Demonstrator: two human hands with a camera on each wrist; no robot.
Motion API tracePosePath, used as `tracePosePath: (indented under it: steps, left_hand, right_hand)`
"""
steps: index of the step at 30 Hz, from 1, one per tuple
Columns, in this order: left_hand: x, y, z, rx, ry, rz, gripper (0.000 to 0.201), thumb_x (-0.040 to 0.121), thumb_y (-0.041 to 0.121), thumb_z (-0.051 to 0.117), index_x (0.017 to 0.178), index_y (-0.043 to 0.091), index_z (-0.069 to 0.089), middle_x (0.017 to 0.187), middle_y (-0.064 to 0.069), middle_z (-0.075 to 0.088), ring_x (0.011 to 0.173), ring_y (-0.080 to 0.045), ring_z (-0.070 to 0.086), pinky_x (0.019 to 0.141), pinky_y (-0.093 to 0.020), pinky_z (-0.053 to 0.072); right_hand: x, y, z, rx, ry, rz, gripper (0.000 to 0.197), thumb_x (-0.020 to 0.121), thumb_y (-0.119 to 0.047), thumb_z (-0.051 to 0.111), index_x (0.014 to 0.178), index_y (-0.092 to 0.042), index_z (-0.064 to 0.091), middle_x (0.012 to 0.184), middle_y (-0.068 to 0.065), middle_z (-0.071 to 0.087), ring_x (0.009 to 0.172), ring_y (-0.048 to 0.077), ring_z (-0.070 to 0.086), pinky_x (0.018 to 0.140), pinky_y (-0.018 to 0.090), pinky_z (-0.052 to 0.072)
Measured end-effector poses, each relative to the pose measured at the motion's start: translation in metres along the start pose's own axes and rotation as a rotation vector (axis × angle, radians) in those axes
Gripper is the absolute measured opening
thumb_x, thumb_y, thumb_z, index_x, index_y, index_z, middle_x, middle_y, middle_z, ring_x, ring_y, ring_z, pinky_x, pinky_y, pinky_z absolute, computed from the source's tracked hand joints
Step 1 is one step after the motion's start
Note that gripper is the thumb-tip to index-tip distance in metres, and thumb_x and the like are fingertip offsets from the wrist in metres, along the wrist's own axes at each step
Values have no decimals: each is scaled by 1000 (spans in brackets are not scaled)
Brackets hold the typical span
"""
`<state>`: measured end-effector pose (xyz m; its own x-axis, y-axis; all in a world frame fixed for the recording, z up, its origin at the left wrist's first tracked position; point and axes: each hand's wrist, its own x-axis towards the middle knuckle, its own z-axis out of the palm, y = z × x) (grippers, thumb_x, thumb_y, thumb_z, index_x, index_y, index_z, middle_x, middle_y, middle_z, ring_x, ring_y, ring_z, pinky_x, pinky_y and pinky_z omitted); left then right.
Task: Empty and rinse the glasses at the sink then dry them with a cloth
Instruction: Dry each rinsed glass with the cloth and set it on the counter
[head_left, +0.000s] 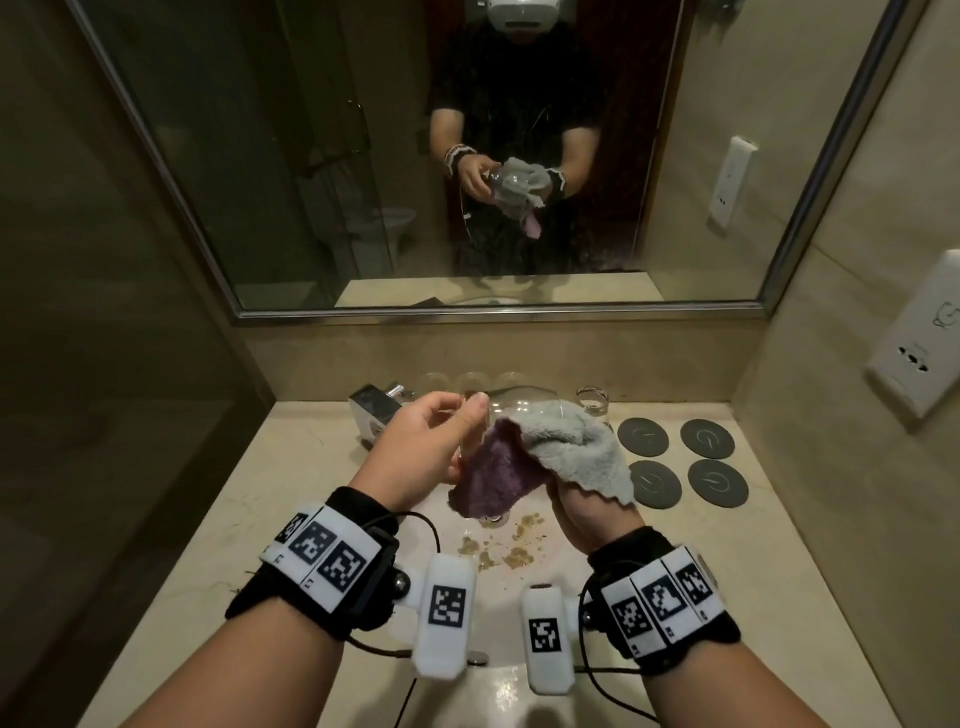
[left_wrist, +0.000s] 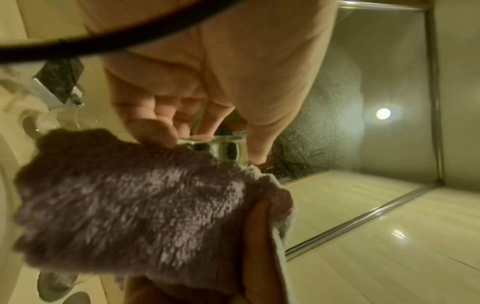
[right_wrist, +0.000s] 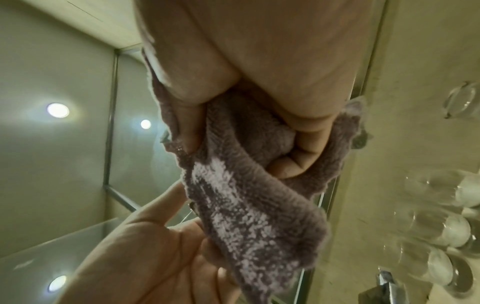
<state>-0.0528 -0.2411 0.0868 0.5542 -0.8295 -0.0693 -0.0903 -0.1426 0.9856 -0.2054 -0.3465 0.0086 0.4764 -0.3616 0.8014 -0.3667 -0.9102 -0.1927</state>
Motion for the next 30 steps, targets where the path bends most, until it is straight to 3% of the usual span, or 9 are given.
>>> tracePosePath:
  steps: [4, 6, 9, 13, 15, 18, 23, 27, 30]
  left_hand:
    - [-5, 1, -7, 150, -63, 99, 55, 79, 50, 74, 129, 38, 54, 125, 8, 57, 91, -20, 67, 72, -31, 55]
    - [-6, 4, -5, 101, -45, 8, 74, 69, 72, 67, 129, 30, 54, 111, 1, 63, 73, -14, 65, 57, -27, 49]
    - [-5, 4, -7, 17, 5, -22, 70, 71, 67, 65, 117, 13, 60, 85, 1, 64, 56, -7, 58, 55, -27, 46]
    - [-11, 5, -15, 138, -55, 93, 57, 77, 56, 73, 127, 37, 55, 120, 7, 59, 93, -14, 67, 73, -32, 55]
    - [-14, 7, -11, 88, -26, -24, 66, 70, 71, 61, 123, 32, 56, 107, 3, 62, 73, -13, 62, 61, -29, 51]
    - [-14, 7, -13, 23, -7, -85, 54, 77, 67, 57, 101, 19, 63, 84, -4, 59, 60, -14, 53, 57, -28, 46]
    - [-18, 6, -24, 223, -50, 64, 56, 80, 47, 71, 131, 38, 50, 119, 8, 55, 93, -15, 65, 76, -31, 55]
    - [-14, 6, -20, 120, 3, -75, 66, 77, 68, 57, 119, 18, 58, 82, 2, 62, 55, -6, 53, 56, -27, 45]
    - [-14, 4, -25, 146, -24, 24, 41, 86, 45, 67, 122, 28, 58, 105, 5, 64, 73, -6, 65, 67, -28, 48]
  right_hand:
    - [-8, 17, 34, -5, -216, 161, 46, 92, -70, 20, 95, -39, 53, 119, -29, 59, 94, 21, 65, 109, 28, 32]
    - [1, 8, 29, 167, -105, 248, 38, 103, -44, 15, 100, -29, 51, 129, -11, 52, 91, 19, 56, 113, 30, 20]
    - [-1, -7, 11, -1, 34, -89, 32, 103, -12, 22, 99, -4, 52, 90, 17, 70, 92, 30, 47, 94, 41, 35]
    - [-56, 60, 84, 112, -110, 281, 41, 60, -90, 48, 86, -60, 58, 125, -23, 47, 121, 32, 52, 113, 42, 22]
    - [-38, 37, 73, 152, -129, 277, 33, 76, -72, 51, 96, -46, 54, 134, -31, 33, 96, 20, 57, 119, 34, 4]
    - [10, -18, 6, 135, -111, 30, 28, 104, -14, 21, 105, -6, 48, 114, 10, 46, 97, 27, 45, 118, 29, 5]
    - [-24, 11, 55, 168, -357, -38, 23, 102, -43, 23, 114, -43, 42, 152, -16, 29, 115, -5, 49, 102, 21, 34]
    - [2, -11, 14, 39, -51, -176, 42, 104, -12, 7, 103, -6, 48, 87, 15, 74, 92, 32, 60, 80, 37, 51]
    - [8, -14, 9, 28, -94, -147, 41, 104, -12, 6, 102, -5, 46, 83, 15, 75, 92, 31, 60, 68, 37, 57]
